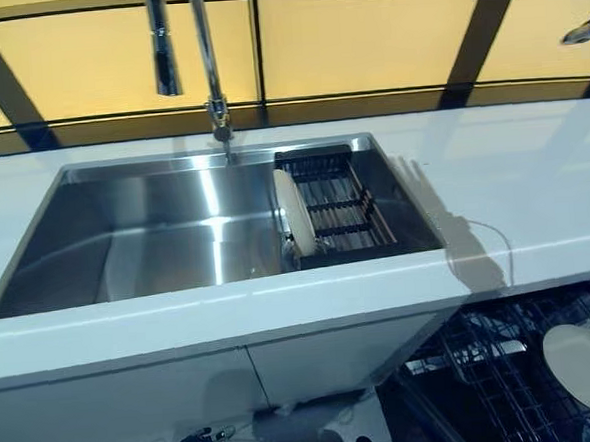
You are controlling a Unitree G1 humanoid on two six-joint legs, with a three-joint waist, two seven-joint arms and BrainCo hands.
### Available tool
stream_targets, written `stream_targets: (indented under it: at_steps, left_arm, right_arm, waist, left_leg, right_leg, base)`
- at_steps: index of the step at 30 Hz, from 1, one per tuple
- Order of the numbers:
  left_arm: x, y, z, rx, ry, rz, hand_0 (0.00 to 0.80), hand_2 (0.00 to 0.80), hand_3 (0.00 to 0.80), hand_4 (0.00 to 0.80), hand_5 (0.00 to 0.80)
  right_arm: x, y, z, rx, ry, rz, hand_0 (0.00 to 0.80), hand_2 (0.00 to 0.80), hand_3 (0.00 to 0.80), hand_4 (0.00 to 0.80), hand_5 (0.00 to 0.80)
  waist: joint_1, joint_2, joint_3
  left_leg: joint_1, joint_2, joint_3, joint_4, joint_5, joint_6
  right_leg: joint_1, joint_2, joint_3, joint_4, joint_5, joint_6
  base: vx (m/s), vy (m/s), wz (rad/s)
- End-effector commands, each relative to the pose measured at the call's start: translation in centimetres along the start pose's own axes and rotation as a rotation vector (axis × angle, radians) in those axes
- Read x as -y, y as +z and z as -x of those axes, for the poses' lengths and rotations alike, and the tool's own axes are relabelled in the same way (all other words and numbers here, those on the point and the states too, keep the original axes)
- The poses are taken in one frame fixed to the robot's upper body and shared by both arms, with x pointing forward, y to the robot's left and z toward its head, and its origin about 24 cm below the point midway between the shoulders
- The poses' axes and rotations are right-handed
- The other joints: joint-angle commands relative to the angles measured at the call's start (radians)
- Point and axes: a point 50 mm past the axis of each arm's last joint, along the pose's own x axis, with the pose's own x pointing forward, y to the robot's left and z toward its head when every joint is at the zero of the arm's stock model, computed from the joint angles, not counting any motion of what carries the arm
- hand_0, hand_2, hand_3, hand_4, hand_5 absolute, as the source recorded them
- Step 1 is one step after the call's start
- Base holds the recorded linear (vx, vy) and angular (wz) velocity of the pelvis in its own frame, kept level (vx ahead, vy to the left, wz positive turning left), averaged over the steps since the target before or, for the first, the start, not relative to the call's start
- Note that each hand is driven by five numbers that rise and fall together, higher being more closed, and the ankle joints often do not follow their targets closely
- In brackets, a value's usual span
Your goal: Take plates into dishwasher
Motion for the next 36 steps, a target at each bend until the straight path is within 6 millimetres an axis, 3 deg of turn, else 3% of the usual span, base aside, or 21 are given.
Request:
stream_targets:
  at_steps: [1, 5, 7, 10, 13, 17, 21, 30, 36]
  left_arm:
    - [-2.2, 3.0, 0.2, 0.069, 0.050, 0.003, 0.000, 0.000, 0.000, 0.000, 0.000]
    - [-2.8, 2.6, 0.0, 0.040, 0.054, 0.072, 0.000, 0.000, 0.000, 0.000, 0.000]
    - [-1.7, 1.7, -0.2, 0.042, 0.073, 0.067, 0.000, 0.000, 0.000, 0.000, 0.000]
    - [-1.3, 1.5, -0.2, 0.061, 0.081, 0.053, 0.000, 0.000, 0.000, 0.000, 0.000]
    - [-1.0, 3.9, -0.1, 0.077, 0.044, 0.037, 0.000, 0.000, 0.000, 0.000, 0.000]
    - [-1.7, 5.2, 0.2, 0.085, 0.030, 0.059, 0.000, 0.000, 0.000, 0.000, 0.000]
    - [-1.7, 4.4, -0.2, 0.095, 0.096, 0.099, 0.000, 0.000, 0.000, 0.000, 0.000]
    - [-1.2, 6.4, 0.0, 0.152, 0.067, 0.170, 0.000, 0.000, 0.000, 0.000, 0.000]
    - [-2.3, 7.1, 0.4, 0.151, 0.071, 0.172, 0.000, 0.000, 0.000, 0.000, 0.000]
  right_arm:
    - [4.1, 1.1, -2.0, 0.093, -0.113, 0.118, 0.000, 0.000, 0.000, 0.000, 0.000]
    - [3.2, 3.7, -2.2, 0.196, -0.111, 0.125, 0.000, 0.000, 0.000, 0.000, 0.000]
    - [2.8, 5.1, -2.0, 0.235, -0.119, 0.115, 0.000, 0.000, 0.000, 0.000, 0.000]
    - [3.4, 5.6, -2.5, 0.254, -0.120, 0.134, 0.000, 0.000, 0.000, 0.000, 0.000]
    - [4.0, 6.2, -3.8, 0.316, -0.093, 0.214, 0.000, 0.000, 0.000, 0.000, 0.000]
    - [4.3, 7.9, -4.3, 0.378, -0.088, 0.255, 0.000, 0.000, 0.000, 0.000, 0.000]
    - [3.1, 9.7, -3.6, 0.417, -0.097, 0.272, 0.000, 0.000, 0.000, 0.000, 0.000]
    - [3.1, 11.1, -4.0, 0.499, -0.034, 0.342, 0.000, 0.000, 0.000, 0.000, 0.000]
    - [2.1, 11.0, -3.6, 0.511, 0.052, 0.380, 0.000, 0.000, 0.000, 0.000, 0.000]
  waist:
    - [0.036, -0.059, 0.031]
    - [0.037, -0.063, 0.037]
    - [0.047, -0.095, 0.050]
    - [0.066, -0.118, 0.077]
    - [0.095, -0.102, 0.109]
    - [0.102, -0.089, 0.131]
    - [0.096, -0.110, 0.162]
    - [0.116, -0.117, 0.191]
    - [0.120, -0.116, 0.191]
  left_leg:
    - [-0.005, -0.016, -0.044, -0.002, -0.018, 0.044]
    - [-0.025, -0.020, -0.059, -0.002, -0.009, 0.043]
    - [-0.038, -0.017, -0.062, -0.002, -0.010, 0.041]
    - [-0.056, -0.019, -0.074, -0.002, -0.001, 0.039]
    - [-0.088, -0.032, -0.104, -0.002, 0.018, 0.040]
    - [-0.125, -0.036, -0.109, -0.002, 0.033, 0.040]
    - [-0.152, -0.031, -0.105, -0.002, 0.035, 0.039]
    - [-0.166, -0.037, -0.111, -0.002, 0.039, 0.040]
    - [-0.163, -0.035, -0.107, -0.002, 0.037, 0.042]
  right_leg:
    - [0.015, -0.045, 0.014, 0.003, -0.011, 0.057]
    - [0.018, -0.046, -0.001, 0.003, -0.018, 0.054]
    - [0.016, -0.043, -0.006, 0.003, -0.020, 0.052]
    - [0.009, -0.042, -0.014, 0.003, -0.013, 0.053]
    - [-0.007, -0.049, -0.035, 0.003, -0.003, 0.059]
    - [-0.035, -0.051, -0.042, 0.003, 0.003, 0.062]
    - [-0.058, -0.044, -0.044, 0.003, 0.004, 0.059]
    - [-0.069, -0.052, -0.059, 0.003, 0.012, 0.063]
    - [-0.069, -0.057, -0.064, 0.003, 0.014, 0.067]
  base:
    - [0.013, 0.064, 0.21]
    - [0.031, 0.041, 0.28]
    - [0.014, -0.043, 0.13]
    - [-0.056, -0.064, 0.07]
    - [-0.095, 0.076, 0.23]
    - [-0.086, 0.068, 0.19]
    - [-0.089, -0.026, 0.06]
    - [-0.018, 0.018, 0.03]
    - [-0.002, 0.002, 0.01]
